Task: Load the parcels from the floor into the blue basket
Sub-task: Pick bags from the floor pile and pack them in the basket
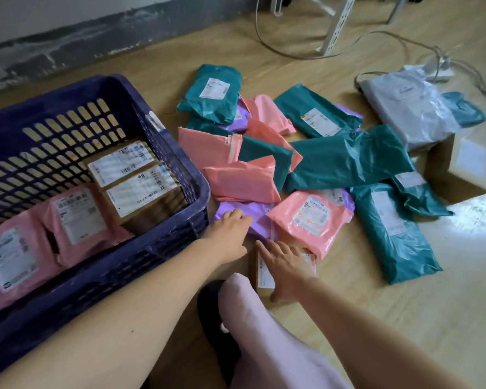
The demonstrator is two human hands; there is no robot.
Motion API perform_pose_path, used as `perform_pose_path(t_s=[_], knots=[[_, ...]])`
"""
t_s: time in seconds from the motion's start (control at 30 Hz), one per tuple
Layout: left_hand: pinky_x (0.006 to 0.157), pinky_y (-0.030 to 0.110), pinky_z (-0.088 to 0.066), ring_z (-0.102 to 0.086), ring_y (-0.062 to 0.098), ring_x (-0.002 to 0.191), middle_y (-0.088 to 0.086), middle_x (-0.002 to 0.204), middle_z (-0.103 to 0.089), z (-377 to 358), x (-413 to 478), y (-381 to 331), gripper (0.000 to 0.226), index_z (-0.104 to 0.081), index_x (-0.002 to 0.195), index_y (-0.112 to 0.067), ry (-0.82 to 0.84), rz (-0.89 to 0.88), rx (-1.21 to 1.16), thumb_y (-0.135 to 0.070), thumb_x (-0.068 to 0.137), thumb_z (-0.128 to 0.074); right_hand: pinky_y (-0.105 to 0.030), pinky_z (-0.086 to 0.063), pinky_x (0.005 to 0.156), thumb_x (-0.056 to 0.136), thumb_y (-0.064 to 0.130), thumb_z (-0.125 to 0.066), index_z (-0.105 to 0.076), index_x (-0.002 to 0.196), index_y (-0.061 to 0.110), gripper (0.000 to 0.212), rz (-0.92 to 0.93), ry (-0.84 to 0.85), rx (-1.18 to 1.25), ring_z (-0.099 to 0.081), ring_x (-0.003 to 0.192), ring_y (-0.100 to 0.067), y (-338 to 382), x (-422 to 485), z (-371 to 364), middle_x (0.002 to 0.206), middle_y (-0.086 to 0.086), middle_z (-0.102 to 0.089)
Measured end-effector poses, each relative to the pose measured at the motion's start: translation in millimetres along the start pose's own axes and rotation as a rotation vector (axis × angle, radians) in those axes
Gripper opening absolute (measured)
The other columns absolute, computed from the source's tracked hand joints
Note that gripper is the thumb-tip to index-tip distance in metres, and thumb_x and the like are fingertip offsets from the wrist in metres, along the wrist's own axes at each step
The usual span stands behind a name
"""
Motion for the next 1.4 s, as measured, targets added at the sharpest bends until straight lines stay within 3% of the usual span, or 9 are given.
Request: perform_pose_path(t_s=[0.13,0.37,0.5,0.73,0.93,1.13,1.3,1.4], knots=[[0.096,0.04,-0.041,-0.036,0.028,0.126,0.009,0.133,-0.036,0,1,10,0.048,-0.04,0.13,-0.012,0.005,0.038,-0.032,-0.017,0.085,-0.057,-0.046,-0.011,0.116,0.068,0.039,-0.077,0.014,0.149,0.021,0.123,0.033,-0.014,-0.079,-0.008,0.144,-0.029,12,1,-5,0.157,-0.011,0.0],[0.094,0.039,-0.039,-0.035,0.028,0.125,0.009,0.134,-0.036,6,-3,11,0.044,-0.039,0.129,-0.01,-0.014,0.068,-0.066,-0.015,0.088,-0.053,-0.043,-0.017,0.116,0.063,0.039,-0.077,0.007,0.15,0.017,0.123,0.056,-0.076,-0.022,-0.024,0.134,-0.031,15,5,13,0.147,-0.011,-0.02],[0.096,0.038,-0.038,-0.037,0.029,0.125,0.012,0.135,-0.036,11,-9,5,0.045,-0.037,0.131,-0.009,-0.029,0.091,-0.058,-0.004,0.087,-0.047,-0.032,-0.024,0.112,0.062,0.037,-0.078,0.003,0.15,0.015,0.122,0.031,-0.122,0.149,-0.029,0.132,-0.028,13,-7,34,0.141,-0.009,-0.028],[0.102,0.043,-0.037,-0.044,0.033,0.125,0.013,0.133,-0.041,45,-30,-14,0.053,-0.031,0.137,-0.009,-0.103,0.077,-0.057,-0.001,0.087,-0.045,-0.029,-0.021,0.112,0.067,0.037,-0.077,0.007,0.151,0.013,0.121,-0.015,-0.16,0.332,-0.021,0.141,-0.023,3,-40,95,0.154,-0.006,-0.018],[0.1,0.045,-0.041,-0.046,0.035,0.124,0.012,0.139,-0.038,90,-53,-33,0.067,-0.021,0.145,-0.011,-0.198,0.022,-0.104,-0.003,0.085,-0.051,-0.03,-0.029,0.108,0.062,0.031,-0.081,0.007,0.151,0.014,0.126,-0.044,-0.243,0.26,-0.028,0.138,-0.023,-2,-62,157,0.151,-0.007,-0.024],[0.101,0.04,-0.038,-0.039,0.033,0.131,0.014,0.146,-0.03,138,-79,-21,0.067,-0.024,0.144,-0.007,-0.315,0.036,-0.209,-0.001,0.083,-0.053,-0.038,-0.029,0.112,0.058,0.028,-0.083,0.005,0.151,0.015,0.129,-0.07,-0.342,0.172,-0.023,0.14,-0.025,4,-85,219,0.153,-0.008,-0.021],[0.094,0.039,-0.043,-0.049,0.034,0.12,0.016,0.131,-0.047,169,-111,7,0.053,-0.038,0.132,-0.01,-0.396,0.048,-0.24,-0.019,0.084,-0.059,-0.041,-0.029,0.112,0.058,0.024,-0.082,0.005,0.151,0.018,0.127,-0.01,-0.411,0.143,-0.022,0.14,-0.026,30,-104,267,0.154,-0.006,-0.018],[0.097,0.04,-0.044,-0.051,0.034,0.119,0.016,0.134,-0.048,182,-129,38,0.054,-0.035,0.139,-0.01,-0.466,0.169,-0.337,-0.015,0.088,-0.053,-0.039,-0.029,0.11,0.058,0.024,-0.08,0.001,0.151,0.017,0.124,0.04,-0.493,0.091,-0.027,0.137,-0.026,55,-111,294,0.15,-0.006,-0.025]])
Point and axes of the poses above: each hand's wrist, its own x-axis towards the middle knuckle, its own z-axis out of the back of the hand, y = z × x, the point moved 7 cm from there along x, towards the middle knuckle
